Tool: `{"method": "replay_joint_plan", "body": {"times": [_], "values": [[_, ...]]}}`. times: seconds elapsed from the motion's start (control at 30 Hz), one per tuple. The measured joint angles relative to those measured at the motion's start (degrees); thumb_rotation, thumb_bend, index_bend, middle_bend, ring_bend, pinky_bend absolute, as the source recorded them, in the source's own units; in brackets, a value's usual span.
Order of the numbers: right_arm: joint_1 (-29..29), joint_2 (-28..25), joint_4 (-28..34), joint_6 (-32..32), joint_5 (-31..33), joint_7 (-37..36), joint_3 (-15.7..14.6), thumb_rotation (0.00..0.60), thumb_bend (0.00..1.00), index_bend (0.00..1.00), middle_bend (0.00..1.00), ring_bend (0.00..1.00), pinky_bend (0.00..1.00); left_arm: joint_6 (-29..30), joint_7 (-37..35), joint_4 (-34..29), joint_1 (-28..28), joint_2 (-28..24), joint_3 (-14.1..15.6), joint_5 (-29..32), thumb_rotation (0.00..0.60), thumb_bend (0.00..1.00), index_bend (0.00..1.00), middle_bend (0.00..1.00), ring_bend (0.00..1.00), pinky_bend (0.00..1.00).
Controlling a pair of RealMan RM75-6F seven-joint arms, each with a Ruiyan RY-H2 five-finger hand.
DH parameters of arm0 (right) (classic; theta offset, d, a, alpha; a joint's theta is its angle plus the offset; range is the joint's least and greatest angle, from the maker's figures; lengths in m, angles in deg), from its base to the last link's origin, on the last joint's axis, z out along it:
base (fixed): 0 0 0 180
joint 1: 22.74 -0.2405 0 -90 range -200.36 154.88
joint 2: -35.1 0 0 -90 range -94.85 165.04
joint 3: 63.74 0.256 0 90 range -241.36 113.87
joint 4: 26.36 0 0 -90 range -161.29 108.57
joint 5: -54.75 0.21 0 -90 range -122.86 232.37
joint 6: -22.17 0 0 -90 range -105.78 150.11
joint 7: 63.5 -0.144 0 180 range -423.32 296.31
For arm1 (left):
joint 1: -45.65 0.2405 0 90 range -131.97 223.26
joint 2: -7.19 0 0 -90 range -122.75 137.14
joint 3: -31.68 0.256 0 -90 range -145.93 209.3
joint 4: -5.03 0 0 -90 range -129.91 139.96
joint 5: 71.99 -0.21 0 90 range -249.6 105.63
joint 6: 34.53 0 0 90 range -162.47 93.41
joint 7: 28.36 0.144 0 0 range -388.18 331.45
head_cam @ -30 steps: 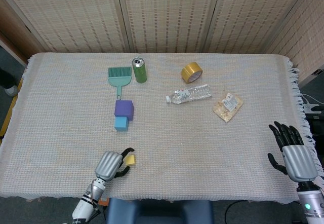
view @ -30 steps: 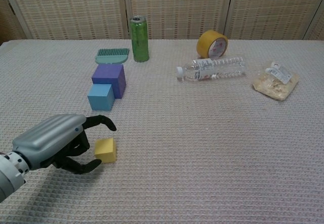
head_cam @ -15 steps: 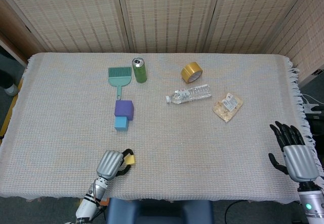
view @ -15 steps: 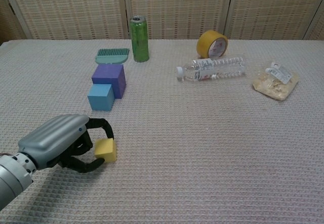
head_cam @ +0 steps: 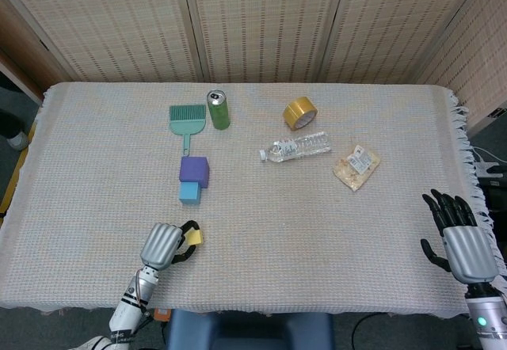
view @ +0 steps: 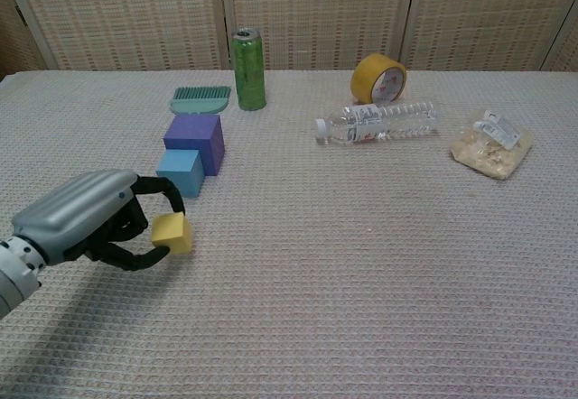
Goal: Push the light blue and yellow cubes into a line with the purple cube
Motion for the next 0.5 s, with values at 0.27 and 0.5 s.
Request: {"method": "replay_joint_plan", "body": {"times": [0.27,0.5], "values": [[-0.3,0.8,0.0,-0.7,1.2,1.8,0.3,0.6,0.14,0.0,0.0,0.0,0.0,-4.4,-4.5,4.0,-4.3,-2.0,-2.1,-0.5,0.6,0.33,0.53,1.0,1.0,1.0],[-0.6,1.3,-0.2,-1.5,2.5,2.6,0.7,0.6,0.14,0.0,0.0,0.0,0.0,-6.0,-6.2,8.4,-6.4,-0.7,-2.4,-0.9,0.6,0.33,0.5,1.0,1.0,1.0]]}}
